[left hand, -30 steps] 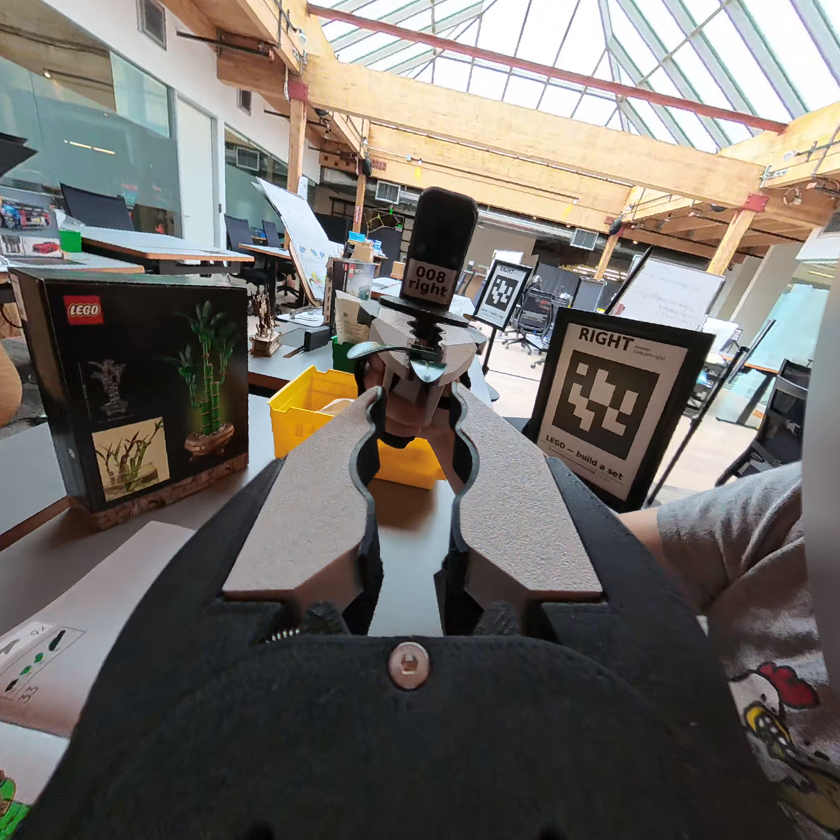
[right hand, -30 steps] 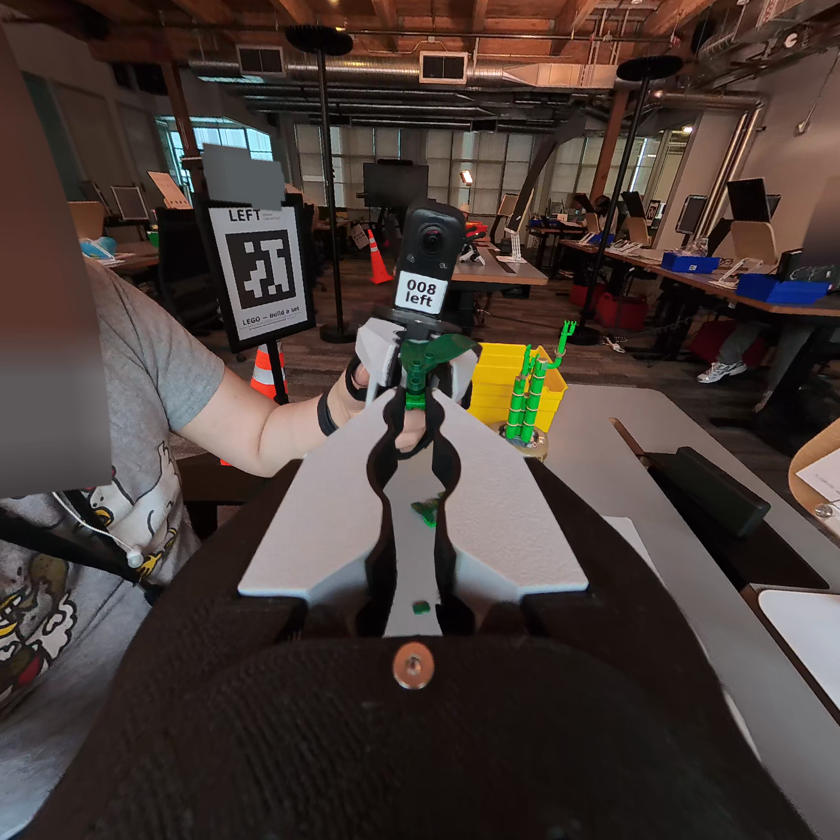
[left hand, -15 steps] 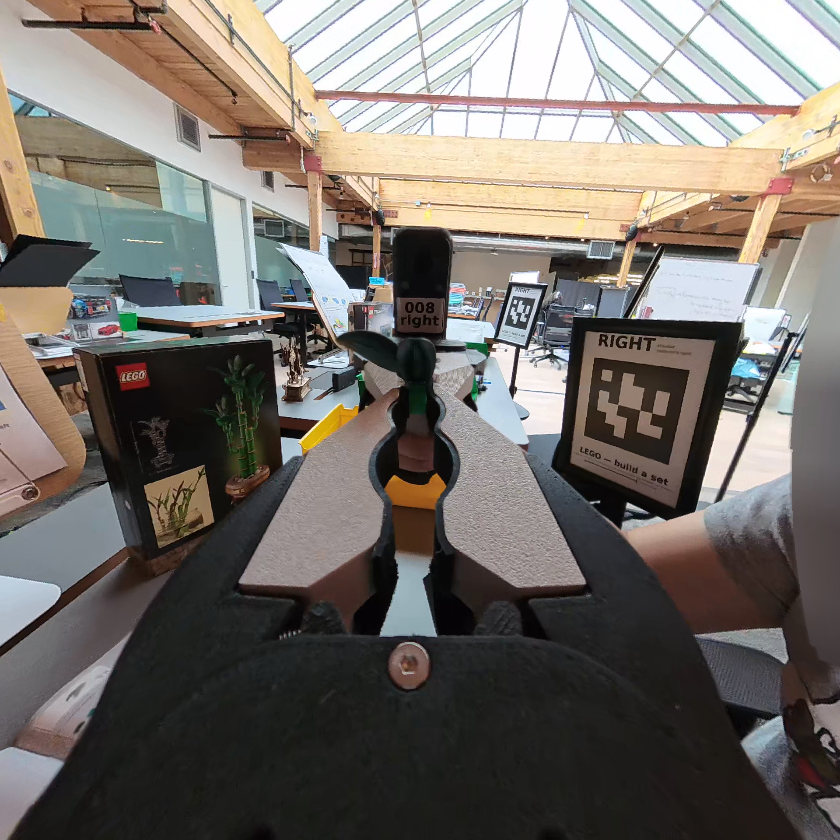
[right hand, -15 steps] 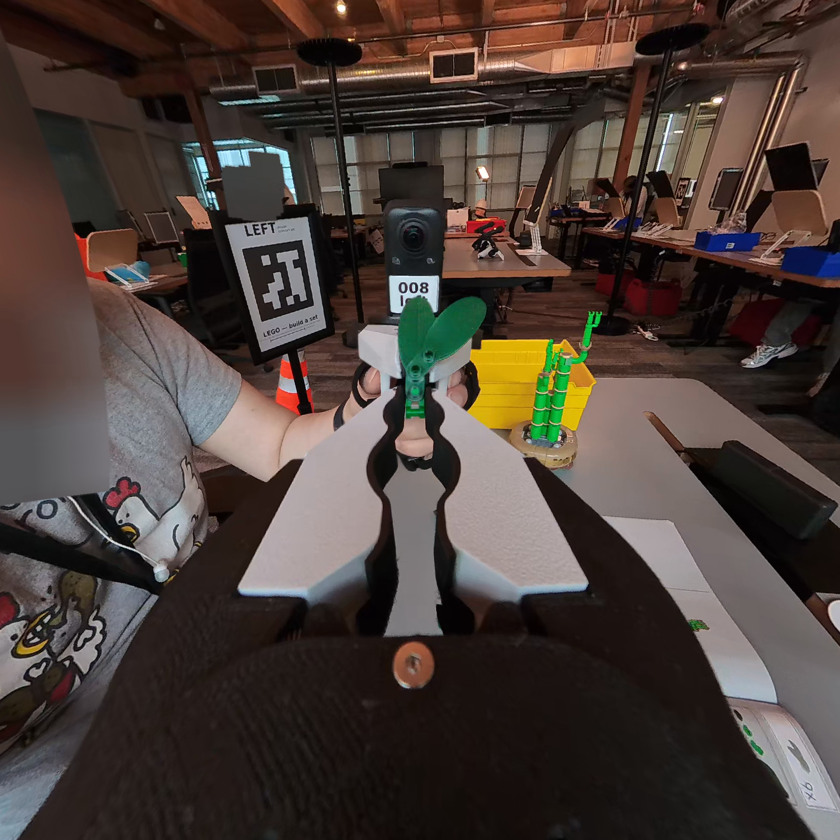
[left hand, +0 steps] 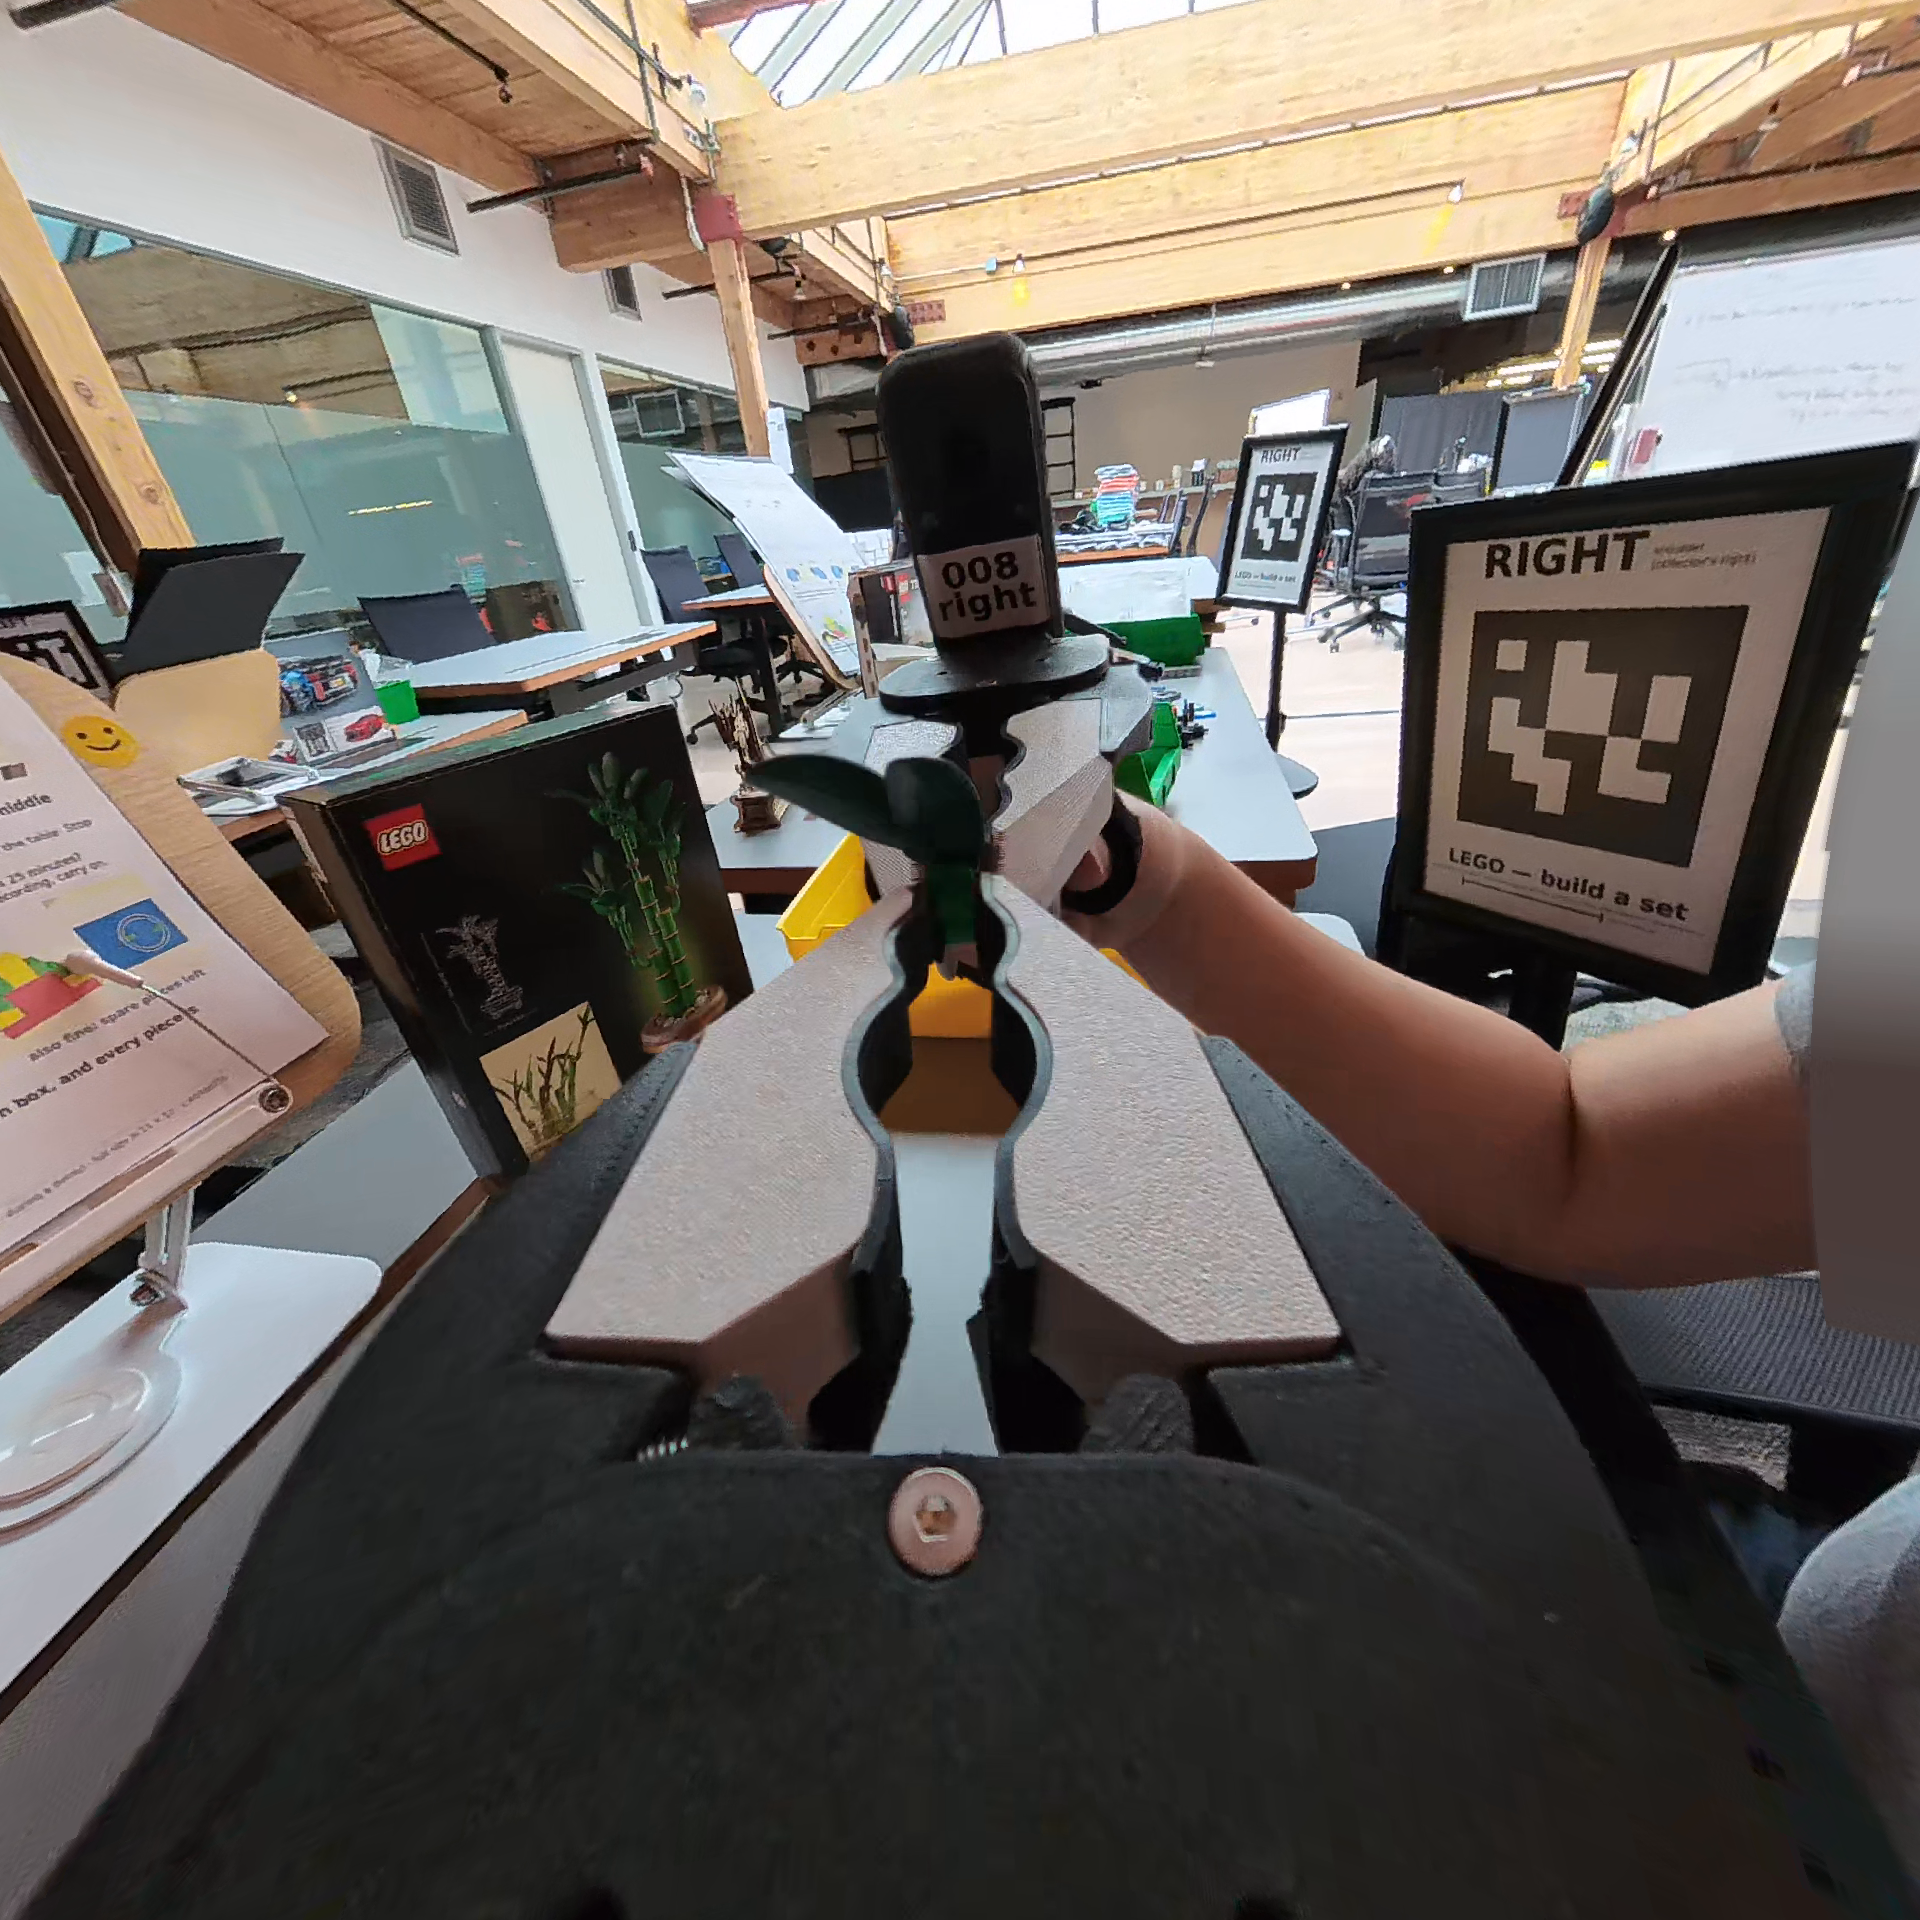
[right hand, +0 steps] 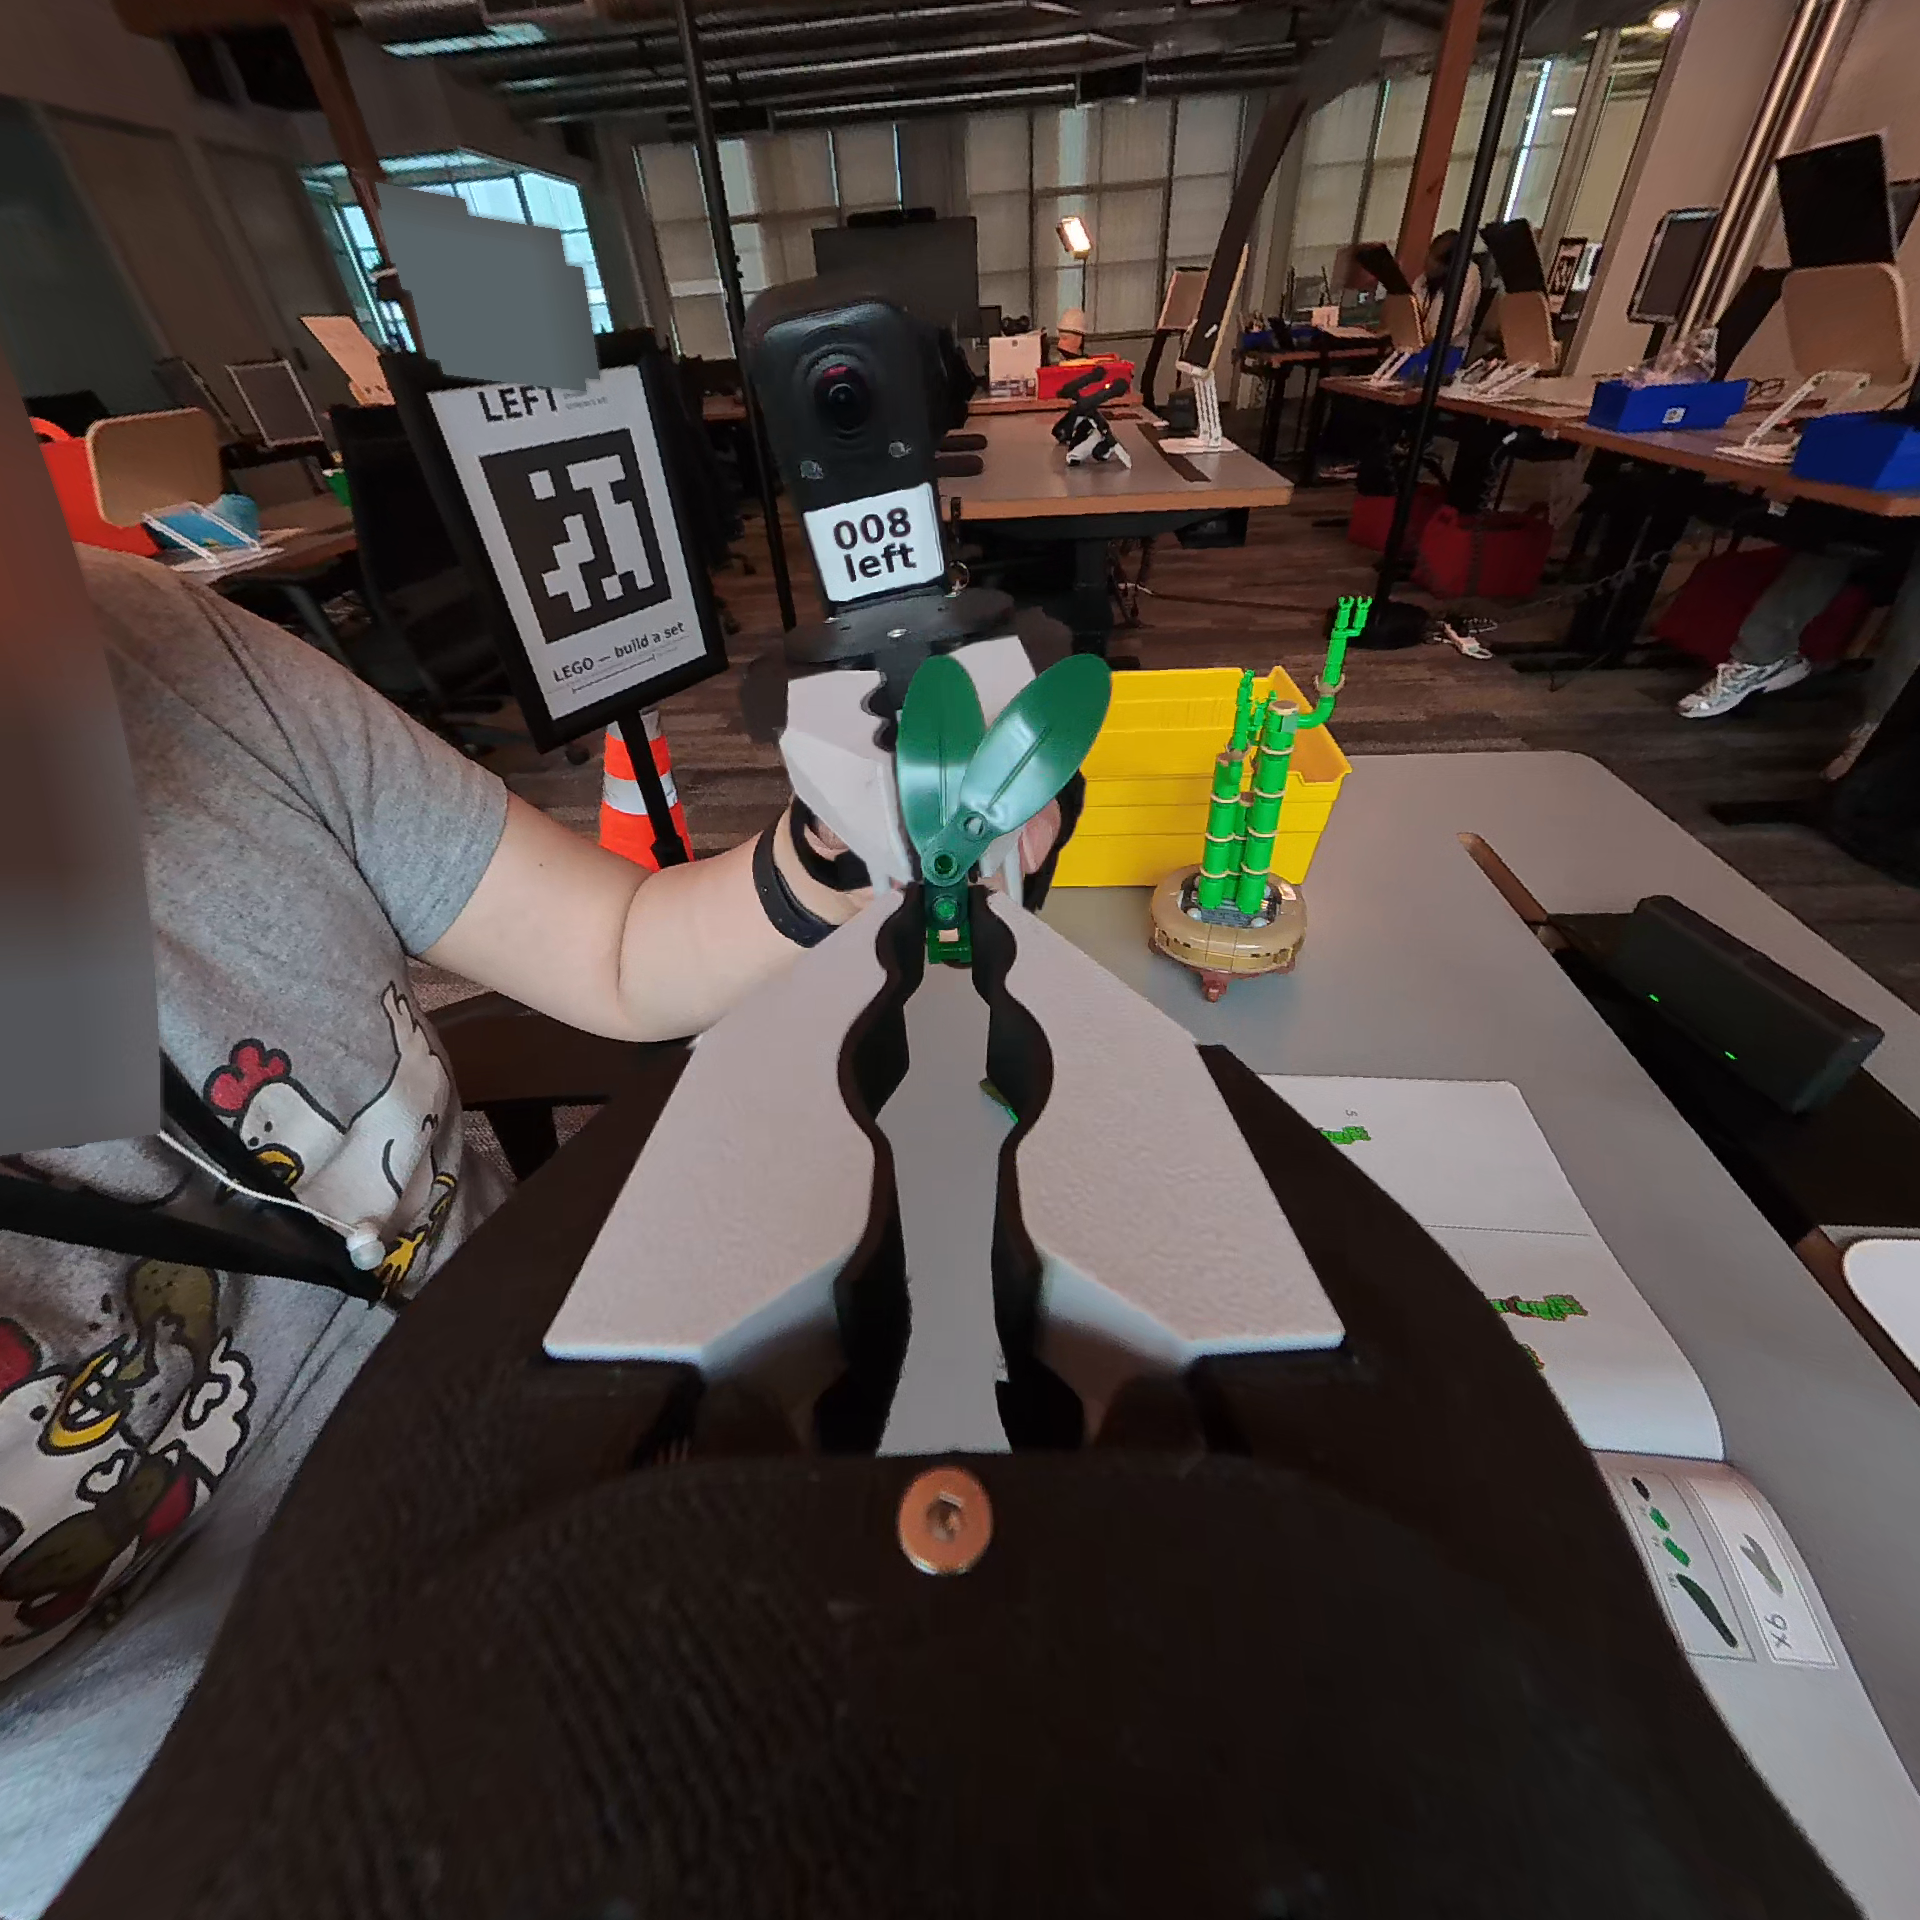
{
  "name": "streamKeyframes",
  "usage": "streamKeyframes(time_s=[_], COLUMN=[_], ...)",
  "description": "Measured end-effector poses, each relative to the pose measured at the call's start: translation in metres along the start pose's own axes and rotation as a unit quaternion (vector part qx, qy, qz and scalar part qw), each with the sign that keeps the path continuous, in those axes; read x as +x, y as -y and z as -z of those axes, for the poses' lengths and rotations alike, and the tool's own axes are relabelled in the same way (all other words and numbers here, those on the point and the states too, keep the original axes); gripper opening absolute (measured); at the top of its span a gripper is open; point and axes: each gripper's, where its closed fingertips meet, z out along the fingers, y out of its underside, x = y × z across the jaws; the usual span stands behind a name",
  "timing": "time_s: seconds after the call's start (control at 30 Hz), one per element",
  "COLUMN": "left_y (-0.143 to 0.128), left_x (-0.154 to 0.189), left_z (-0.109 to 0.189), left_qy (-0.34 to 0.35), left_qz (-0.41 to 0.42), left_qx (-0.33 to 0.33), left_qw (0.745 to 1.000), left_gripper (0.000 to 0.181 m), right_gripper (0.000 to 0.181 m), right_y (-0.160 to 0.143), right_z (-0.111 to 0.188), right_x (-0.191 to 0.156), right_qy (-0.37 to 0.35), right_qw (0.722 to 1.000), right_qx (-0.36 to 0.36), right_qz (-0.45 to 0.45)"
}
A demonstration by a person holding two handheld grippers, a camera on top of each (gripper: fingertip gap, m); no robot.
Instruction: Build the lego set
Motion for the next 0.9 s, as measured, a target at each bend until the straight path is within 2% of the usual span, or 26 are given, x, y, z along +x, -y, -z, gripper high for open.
streamKeyframes(time_s=[0.2,0.53,0.67,0.9], left_y=[-0.001,-0.004,-0.008,0.000], left_x=[-0.002,-0.004,-0.004,0.001], left_z=[0.003,0.006,0.007,0.012], left_qy=[0.019,0.015,0.021,0.013], left_qz=[-0.052,-0.054,-0.083,-0.132], left_qx=[-0.015,-0.026,-0.042,-0.002], left_qw=[0.998,0.998,0.995,0.991], left_gripper=[0.006,0.006,0.006,0.006], right_gripper=[0.007,0.007,0.007,0.008], right_y=[0.001,-0.001,-0.006,0.004], right_z=[-0.001,-0.002,-0.003,-0.002], right_x=[0.003,0.005,0.006,-0.001], right_qy=[-0.014,-0.023,-0.032,-0.029], right_qw=[1.000,1.000,0.999,0.999], right_qx=[0.001,-0.014,-0.030,-0.012], right_qz=[0.015,-0.001,0.001,0.026])
